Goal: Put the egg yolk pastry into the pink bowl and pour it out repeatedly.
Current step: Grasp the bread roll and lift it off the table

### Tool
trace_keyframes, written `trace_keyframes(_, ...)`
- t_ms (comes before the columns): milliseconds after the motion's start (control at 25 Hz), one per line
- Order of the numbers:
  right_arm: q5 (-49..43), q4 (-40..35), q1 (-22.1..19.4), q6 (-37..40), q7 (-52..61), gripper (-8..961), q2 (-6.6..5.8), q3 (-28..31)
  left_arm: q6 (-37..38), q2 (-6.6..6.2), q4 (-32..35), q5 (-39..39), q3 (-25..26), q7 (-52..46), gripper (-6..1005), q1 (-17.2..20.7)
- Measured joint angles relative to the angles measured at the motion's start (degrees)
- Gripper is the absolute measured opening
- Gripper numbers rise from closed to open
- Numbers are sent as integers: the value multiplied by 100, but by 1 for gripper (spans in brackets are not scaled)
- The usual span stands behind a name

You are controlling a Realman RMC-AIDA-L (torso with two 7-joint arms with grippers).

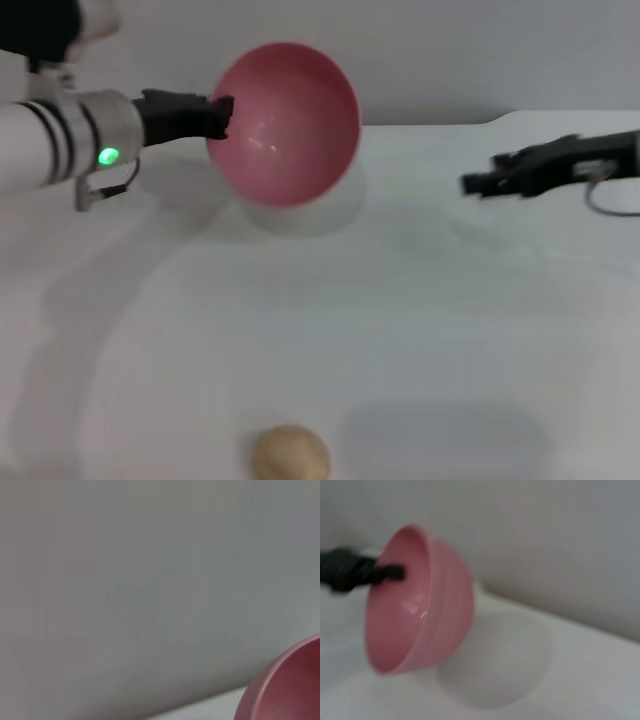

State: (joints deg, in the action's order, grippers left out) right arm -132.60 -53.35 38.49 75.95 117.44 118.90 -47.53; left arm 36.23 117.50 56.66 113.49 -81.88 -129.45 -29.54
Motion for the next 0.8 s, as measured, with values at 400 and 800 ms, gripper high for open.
trace_keyframes(400, 837, 10, 478, 440, 73, 618, 29, -2597, 3338, -186, 915, 2192, 2040, -2099, -2, -164)
trace_keyframes(800, 1193, 2, 880, 547, 545, 620, 62, -4524, 4242, -20, 1844, 3364, 2070, -2454, -1, -10)
